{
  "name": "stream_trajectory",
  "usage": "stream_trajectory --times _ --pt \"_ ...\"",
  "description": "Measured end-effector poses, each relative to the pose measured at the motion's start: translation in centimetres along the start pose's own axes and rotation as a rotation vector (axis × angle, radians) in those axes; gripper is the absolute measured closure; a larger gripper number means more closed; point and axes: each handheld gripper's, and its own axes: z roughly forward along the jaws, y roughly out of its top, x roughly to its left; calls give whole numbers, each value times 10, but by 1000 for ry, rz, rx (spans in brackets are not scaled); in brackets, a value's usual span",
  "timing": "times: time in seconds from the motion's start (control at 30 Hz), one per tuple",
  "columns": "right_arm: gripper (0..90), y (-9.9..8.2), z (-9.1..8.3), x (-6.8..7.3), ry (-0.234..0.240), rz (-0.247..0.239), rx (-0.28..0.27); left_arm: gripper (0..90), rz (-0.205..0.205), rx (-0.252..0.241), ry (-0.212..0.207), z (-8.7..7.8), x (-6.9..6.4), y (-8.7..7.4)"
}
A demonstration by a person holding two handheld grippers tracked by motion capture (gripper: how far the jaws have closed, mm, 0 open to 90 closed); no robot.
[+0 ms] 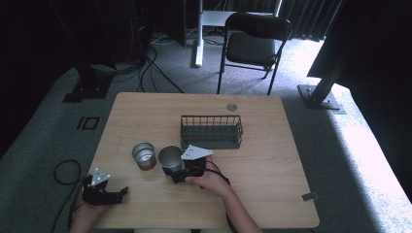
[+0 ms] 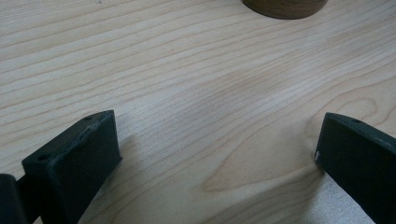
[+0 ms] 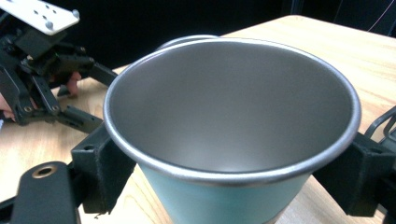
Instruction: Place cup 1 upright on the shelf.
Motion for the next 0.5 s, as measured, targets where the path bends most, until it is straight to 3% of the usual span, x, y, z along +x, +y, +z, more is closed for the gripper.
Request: stream_trajectory --times 0.5 --pt "140 23 -14 -2 4 6 -30 4 -1 -2 0 0 0 0"
